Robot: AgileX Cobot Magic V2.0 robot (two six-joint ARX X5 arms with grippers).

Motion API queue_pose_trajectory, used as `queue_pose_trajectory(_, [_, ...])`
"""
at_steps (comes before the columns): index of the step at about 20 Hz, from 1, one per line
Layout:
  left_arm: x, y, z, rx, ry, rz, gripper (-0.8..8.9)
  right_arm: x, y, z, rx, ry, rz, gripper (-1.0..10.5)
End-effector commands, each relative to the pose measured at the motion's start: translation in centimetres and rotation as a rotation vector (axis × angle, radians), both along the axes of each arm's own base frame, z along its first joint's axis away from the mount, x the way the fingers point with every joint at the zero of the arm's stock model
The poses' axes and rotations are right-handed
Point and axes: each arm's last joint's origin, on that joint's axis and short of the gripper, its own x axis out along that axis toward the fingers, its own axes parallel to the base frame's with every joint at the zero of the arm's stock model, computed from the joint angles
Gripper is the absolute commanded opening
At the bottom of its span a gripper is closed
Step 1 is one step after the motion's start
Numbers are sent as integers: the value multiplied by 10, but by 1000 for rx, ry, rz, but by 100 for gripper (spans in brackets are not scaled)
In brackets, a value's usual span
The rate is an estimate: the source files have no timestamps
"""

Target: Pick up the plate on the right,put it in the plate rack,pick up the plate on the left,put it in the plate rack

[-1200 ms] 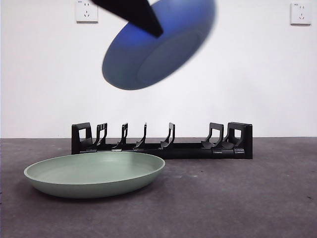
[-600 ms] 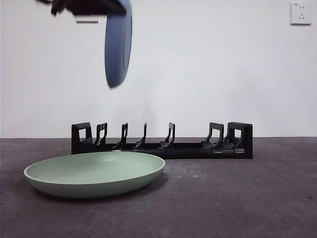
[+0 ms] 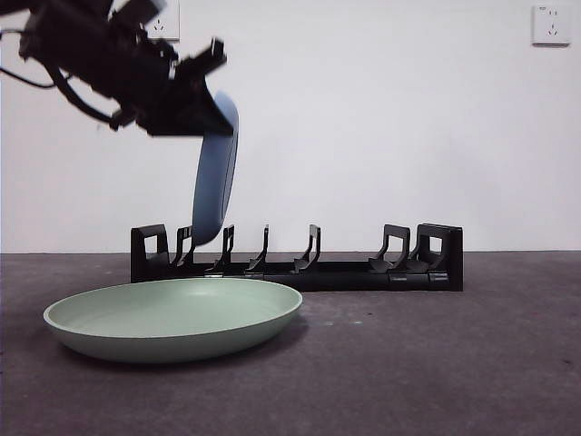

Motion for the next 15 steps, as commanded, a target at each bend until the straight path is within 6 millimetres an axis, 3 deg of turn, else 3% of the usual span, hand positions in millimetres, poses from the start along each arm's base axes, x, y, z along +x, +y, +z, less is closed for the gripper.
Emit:
queue_pose_trajectory(1, [4, 0, -6, 47, -31, -3, -9, 2, 1, -5, -10, 24, 10, 472])
queue_pose_trajectory(15, [8, -4, -31, 194, 21, 4, -9, 3, 1, -5, -11, 23, 12, 472])
